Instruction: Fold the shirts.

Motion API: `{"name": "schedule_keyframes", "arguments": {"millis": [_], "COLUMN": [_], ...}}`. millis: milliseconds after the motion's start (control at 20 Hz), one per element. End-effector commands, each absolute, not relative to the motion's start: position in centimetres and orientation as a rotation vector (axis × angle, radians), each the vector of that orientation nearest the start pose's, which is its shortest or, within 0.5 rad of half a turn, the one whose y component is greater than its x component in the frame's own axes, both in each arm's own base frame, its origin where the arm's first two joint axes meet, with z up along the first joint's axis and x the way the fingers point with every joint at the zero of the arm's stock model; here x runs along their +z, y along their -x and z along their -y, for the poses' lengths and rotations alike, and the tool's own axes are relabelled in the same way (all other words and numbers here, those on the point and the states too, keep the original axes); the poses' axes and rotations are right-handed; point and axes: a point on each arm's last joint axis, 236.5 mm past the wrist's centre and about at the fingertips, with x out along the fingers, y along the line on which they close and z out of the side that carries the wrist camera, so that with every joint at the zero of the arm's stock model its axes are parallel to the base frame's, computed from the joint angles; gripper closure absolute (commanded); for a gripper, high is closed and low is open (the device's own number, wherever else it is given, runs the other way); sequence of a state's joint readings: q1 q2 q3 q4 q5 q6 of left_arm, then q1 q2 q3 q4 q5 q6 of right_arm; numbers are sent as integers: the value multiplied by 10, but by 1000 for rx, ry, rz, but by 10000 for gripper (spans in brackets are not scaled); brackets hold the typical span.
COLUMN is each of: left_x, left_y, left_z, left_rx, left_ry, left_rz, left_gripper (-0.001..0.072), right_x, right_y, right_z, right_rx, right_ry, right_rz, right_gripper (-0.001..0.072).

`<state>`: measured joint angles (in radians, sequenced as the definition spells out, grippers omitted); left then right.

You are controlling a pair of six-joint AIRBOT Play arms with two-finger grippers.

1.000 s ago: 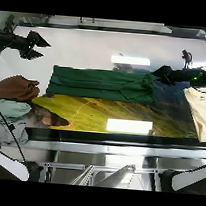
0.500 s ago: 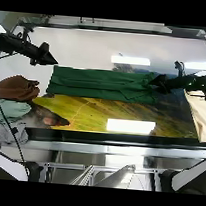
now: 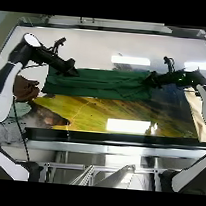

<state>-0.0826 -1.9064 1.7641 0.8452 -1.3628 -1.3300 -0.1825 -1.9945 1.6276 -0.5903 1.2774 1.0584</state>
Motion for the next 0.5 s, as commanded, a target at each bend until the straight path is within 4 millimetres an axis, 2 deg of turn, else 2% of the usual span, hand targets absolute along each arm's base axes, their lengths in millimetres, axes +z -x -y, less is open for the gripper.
{"name": "schedule_keyframes", "arguments": {"millis": [0,100,250,350,450], "left_x": [-54,-74,-87,-101,-114], "left_y": [-494,-498,-501,-501,-497], "left_z": [247,285,338,357,367], "left_rx": [-683,-703,-759,-746,-724], "left_ry": [364,352,324,355,403], "left_rz": [-1306,-1308,-1294,-1317,-1345], "left_gripper": [710,710,711,711,710], "right_x": [-9,29,83,113,133], "right_y": [-513,-508,-498,-493,-491], "right_z": [-106,-109,-117,-124,-127], "right_rx": [716,750,802,840,853], "right_ry": [-656,-629,-619,-625,-636], "right_rz": [-1167,-1139,-1076,-1022,-987], "right_gripper": [684,684,684,684,684]}}
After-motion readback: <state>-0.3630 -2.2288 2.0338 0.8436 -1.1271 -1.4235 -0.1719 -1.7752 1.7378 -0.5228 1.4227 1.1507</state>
